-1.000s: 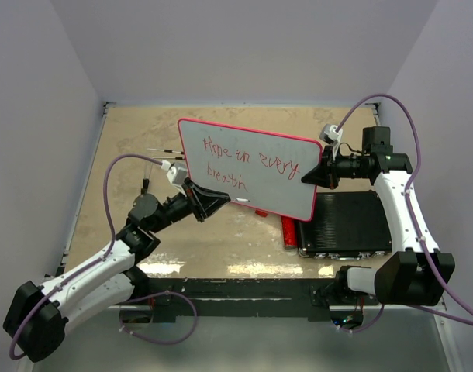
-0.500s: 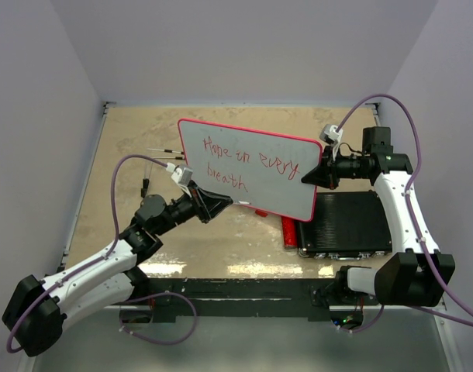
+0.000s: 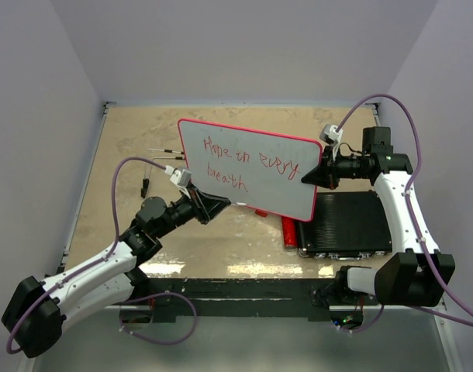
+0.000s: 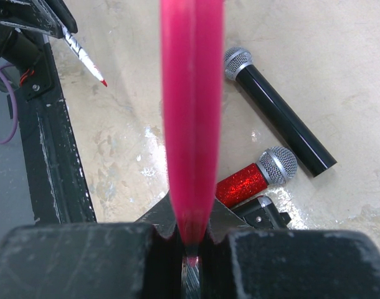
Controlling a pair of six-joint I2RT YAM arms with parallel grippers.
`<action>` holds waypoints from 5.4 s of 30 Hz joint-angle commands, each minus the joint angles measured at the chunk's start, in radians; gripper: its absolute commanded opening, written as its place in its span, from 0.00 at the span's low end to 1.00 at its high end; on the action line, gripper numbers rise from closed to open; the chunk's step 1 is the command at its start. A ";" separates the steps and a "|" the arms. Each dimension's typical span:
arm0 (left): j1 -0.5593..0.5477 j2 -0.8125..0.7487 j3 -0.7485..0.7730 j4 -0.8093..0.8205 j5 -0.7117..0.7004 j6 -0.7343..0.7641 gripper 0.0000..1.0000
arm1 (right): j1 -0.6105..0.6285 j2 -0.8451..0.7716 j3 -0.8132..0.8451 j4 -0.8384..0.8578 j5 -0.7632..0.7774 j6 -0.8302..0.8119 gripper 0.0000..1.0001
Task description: Write a sentence on the whiteboard
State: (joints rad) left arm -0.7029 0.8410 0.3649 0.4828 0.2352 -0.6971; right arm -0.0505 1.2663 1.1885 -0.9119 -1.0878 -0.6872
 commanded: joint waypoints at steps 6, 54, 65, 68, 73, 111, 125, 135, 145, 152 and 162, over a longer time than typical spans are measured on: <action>-0.079 0.006 -0.035 0.088 -0.072 0.071 0.00 | 0.009 -0.036 0.006 0.018 -0.046 0.005 0.00; -0.175 0.403 0.078 0.494 -0.474 0.097 0.00 | 0.009 -0.047 0.002 0.010 -0.061 -0.006 0.00; -0.164 0.428 0.103 0.487 -0.478 0.108 0.00 | 0.009 -0.041 0.006 0.007 -0.063 -0.009 0.00; -0.162 0.435 0.106 0.490 -0.476 0.110 0.00 | 0.009 -0.041 0.005 0.008 -0.063 -0.009 0.00; -0.159 0.448 0.121 0.487 -0.462 0.111 0.00 | 0.009 -0.041 0.006 0.005 -0.064 -0.009 0.00; -0.135 0.469 0.141 0.442 -0.410 0.113 0.00 | 0.009 -0.047 0.000 0.011 -0.061 -0.005 0.00; -0.136 0.510 0.144 0.392 -0.361 0.096 0.00 | 0.009 -0.048 0.000 0.013 -0.061 -0.005 0.00; -0.135 0.529 0.137 0.343 -0.367 0.097 0.00 | 0.009 -0.045 0.003 0.010 -0.063 -0.006 0.00; -0.135 0.442 0.146 0.316 -0.413 0.159 0.00 | 0.009 -0.047 0.002 0.008 -0.063 -0.009 0.00; -0.135 0.346 0.126 0.373 -0.321 0.182 0.00 | 0.009 -0.047 0.000 0.011 -0.063 -0.009 0.00; -0.133 0.403 0.149 0.362 -0.209 0.173 0.00 | 0.009 -0.048 -0.001 0.013 -0.060 -0.008 0.00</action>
State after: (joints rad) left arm -0.8406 1.1950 0.4957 0.7937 -0.0376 -0.5385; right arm -0.0505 1.2598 1.1805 -0.9051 -1.0908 -0.6949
